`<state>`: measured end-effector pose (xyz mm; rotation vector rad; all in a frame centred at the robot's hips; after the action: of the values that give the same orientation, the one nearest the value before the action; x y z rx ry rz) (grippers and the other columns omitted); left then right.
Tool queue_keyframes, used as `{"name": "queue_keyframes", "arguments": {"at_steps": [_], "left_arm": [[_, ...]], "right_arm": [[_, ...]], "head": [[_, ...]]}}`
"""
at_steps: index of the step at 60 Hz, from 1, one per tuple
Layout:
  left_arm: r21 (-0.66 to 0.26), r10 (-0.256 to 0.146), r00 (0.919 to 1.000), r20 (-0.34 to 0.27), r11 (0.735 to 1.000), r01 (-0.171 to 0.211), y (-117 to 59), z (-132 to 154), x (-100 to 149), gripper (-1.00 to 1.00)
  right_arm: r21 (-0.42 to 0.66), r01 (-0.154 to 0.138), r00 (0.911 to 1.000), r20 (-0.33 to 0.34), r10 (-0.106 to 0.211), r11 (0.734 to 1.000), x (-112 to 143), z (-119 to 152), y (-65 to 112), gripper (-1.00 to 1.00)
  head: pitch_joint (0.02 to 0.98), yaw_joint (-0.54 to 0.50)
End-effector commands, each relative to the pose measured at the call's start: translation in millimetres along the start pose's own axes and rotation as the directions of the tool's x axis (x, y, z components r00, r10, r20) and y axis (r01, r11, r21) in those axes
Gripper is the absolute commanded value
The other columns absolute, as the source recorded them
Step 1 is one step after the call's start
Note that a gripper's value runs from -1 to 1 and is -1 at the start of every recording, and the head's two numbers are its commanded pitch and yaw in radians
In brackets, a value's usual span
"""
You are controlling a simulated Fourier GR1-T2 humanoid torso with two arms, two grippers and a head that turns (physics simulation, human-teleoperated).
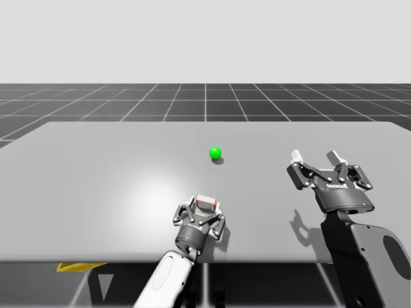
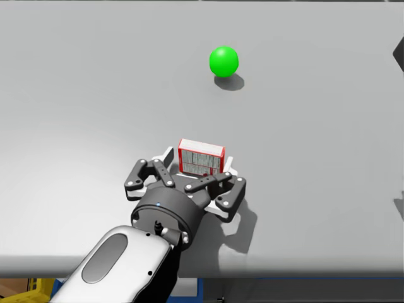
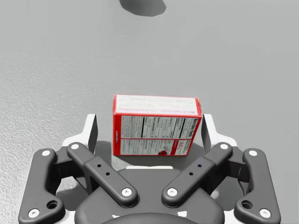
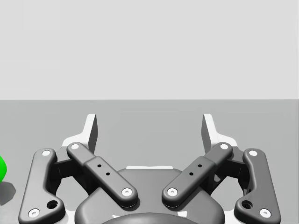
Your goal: Watch the red light. When it turns green, pick up the object.
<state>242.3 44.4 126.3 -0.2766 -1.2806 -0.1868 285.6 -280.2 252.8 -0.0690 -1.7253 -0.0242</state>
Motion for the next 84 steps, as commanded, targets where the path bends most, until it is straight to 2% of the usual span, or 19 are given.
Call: {"name": "queue_keyframes", "arguments": {"at_steps": [1, 11, 12, 13, 14, 16, 24, 29, 50, 57, 65, 71, 77, 84], "left_arm": [[0.027, 0.021, 0.9996, -0.017, 0.999, -0.021, -3.1, -10.4, 0.5, -1.0], [0.034, 0.024, 0.9988, -0.043, 0.999, -0.023, -5.7, -13.5, -2.8, -1.0], [0.04, 0.023, 0.9988, -0.042, 0.999, -0.021, -5.7, -13.4, -3.7, -0.92], [0.041, 0.024, 0.999, -0.038, 0.999, -0.023, -5.9, -13.6, -4.6, -0.35], [0.039, 0.027, 0.9986, -0.044, 0.999, -0.026, -5.8, -13.6, -4.4, 0.86], [0.035, 0.028, 0.9983, -0.05, 0.999, -0.026, -6.2, -12.9, -5.6, 1.0], [0.02, 0.025, 0.998, -0.058, 1.0, -0.024, -7.5, -11.3, -6.6, 1.0], [0.009, 0.026, 0.9979, -0.06, 1.0, -0.025, -8.1, -10.2, -6.7, 1.0], [-0.017, 0.007, 0.9978, -0.067, 1.0, -0.008, -10.8, -7.7, -9.8, 0.97], [-0.021, 0.003, 0.9977, -0.068, 1.0, -0.005, -11.4, -7.3, -10.8, 0.99], [-0.029, 0.009, 0.9982, -0.06, 1.0, -0.011, -12.4, -6.5, -10.3, 0.97], [-0.035, 0.003, 0.9996, -0.03, 0.999, -0.004, -12.2, -3.3, 0.6, 0.99], [-0.053, -0.023, 0.9996, 0.018, 0.998, 0.024, -11.0, 2.6, 25.7, 0.99], [-0.074, -0.049, 0.9952, 0.084, 0.996, 0.056, -9.2, 9.8, 60.2, 0.97]], "right_arm": [[-0.001, 0.004, 1.0, 0.001, -0.004, 1.0, 0.7, 0.0, -1.6, -1.0], [-0.001, 0.008, 1.0, 0.001, -0.008, 1.0, 1.3, 0.2, -2.9, -1.0], [-0.001, 0.008, 1.0, 0.001, -0.008, 1.0, 1.4, 0.2, -2.9, -1.0], [-0.001, 0.008, 1.0, 0.002, -0.008, 1.0, 1.4, 0.1, -3.1, -1.0], [-0.001, 0.008, 1.0, 0.002, -0.008, 1.0, 1.4, 0.0, -3.2, -1.0], [-0.001, 0.007, 1.0, 0.002, -0.007, 1.0, 1.4, 0.0, -3.1, -1.0], [-0.001, 0.006, 1.0, 0.001, -0.006, 1.0, 1.3, -0.2, -3.1, -1.0], [-0.002, 0.005, 1.0, 0.001, -0.005, 1.0, 1.3, 0.2, -2.9, -1.0], [-0.001, 0.002, 1.0, 0.001, -0.002, 1.0, 0.3, -0.5, -4.7, -1.0], [-0.001, 0.003, 1.0, 0.002, -0.003, 1.0, 0.2, -1.0, -5.5, -1.0], [-0.004, -0.002, 1.0, 0.004, 0.002, 1.0, 0.0, -1.5, -6.2, -1.0], [-0.005, -0.007, 1.0, 0.004, 0.007, 1.0, -0.4, -1.8, -6.3, -1.0], [-0.004, -0.01, 0.9999, 0.003, 0.01, 1.0, -0.6, -2.2, -6.2, -1.0], [-0.004, -0.01, 0.9999, 0.002, 0.01, 1.0, -0.3, -2.4, -6.7, -1.0]], "head": [[0.881, -0.01], [0.88, -0.01], [0.879, -0.01], [0.879, -0.01], [0.879, -0.01], [0.879, -0.01], [0.869, -0.01], [0.825, -0.01], [0.489, -0.01], [0.418, 0.0], [0.399, 0.0], [0.403, 0.0], [0.41, 0.0], [0.414, 0.0]]}}
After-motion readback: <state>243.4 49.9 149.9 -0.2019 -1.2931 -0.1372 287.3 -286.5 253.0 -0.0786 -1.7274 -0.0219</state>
